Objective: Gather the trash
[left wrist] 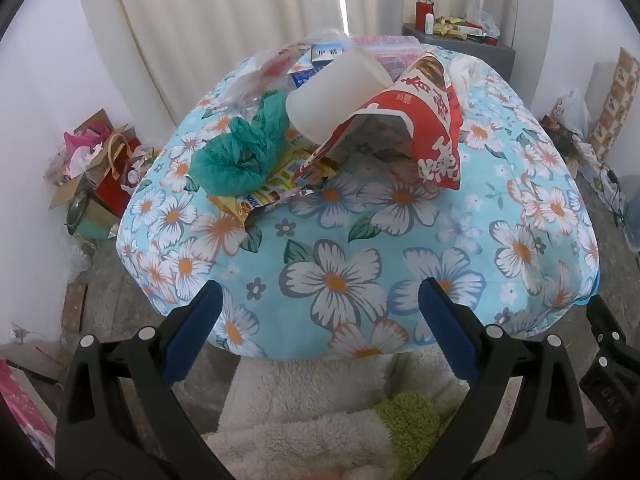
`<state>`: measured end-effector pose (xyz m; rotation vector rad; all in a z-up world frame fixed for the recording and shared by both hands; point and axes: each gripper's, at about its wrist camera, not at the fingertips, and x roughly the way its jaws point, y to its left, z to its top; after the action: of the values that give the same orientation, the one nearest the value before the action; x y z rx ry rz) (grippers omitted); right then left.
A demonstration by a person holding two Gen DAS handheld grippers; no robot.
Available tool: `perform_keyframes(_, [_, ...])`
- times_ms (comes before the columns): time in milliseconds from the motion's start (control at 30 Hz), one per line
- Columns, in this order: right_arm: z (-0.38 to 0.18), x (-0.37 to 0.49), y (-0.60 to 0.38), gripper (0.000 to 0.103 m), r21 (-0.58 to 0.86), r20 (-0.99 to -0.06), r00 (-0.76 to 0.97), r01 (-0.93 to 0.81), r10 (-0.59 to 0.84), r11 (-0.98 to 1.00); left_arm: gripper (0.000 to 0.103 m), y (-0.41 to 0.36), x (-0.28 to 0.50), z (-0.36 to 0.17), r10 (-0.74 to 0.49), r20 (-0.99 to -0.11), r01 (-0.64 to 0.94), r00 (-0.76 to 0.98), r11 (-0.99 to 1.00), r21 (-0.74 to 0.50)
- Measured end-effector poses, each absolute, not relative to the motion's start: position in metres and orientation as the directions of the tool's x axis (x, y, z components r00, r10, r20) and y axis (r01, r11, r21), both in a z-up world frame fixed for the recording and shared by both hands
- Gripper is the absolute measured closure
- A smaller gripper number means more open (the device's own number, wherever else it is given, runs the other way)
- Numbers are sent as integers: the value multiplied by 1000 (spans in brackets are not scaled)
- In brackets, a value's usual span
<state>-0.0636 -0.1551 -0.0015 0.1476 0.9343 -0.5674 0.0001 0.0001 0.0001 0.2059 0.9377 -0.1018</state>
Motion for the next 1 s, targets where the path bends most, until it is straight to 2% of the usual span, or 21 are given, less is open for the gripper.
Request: perform_keyframes(1000, [0,-64,-154,6,-120,-792,462,522,-398,845,9,8,1,0,11,-809,168,588,976,136])
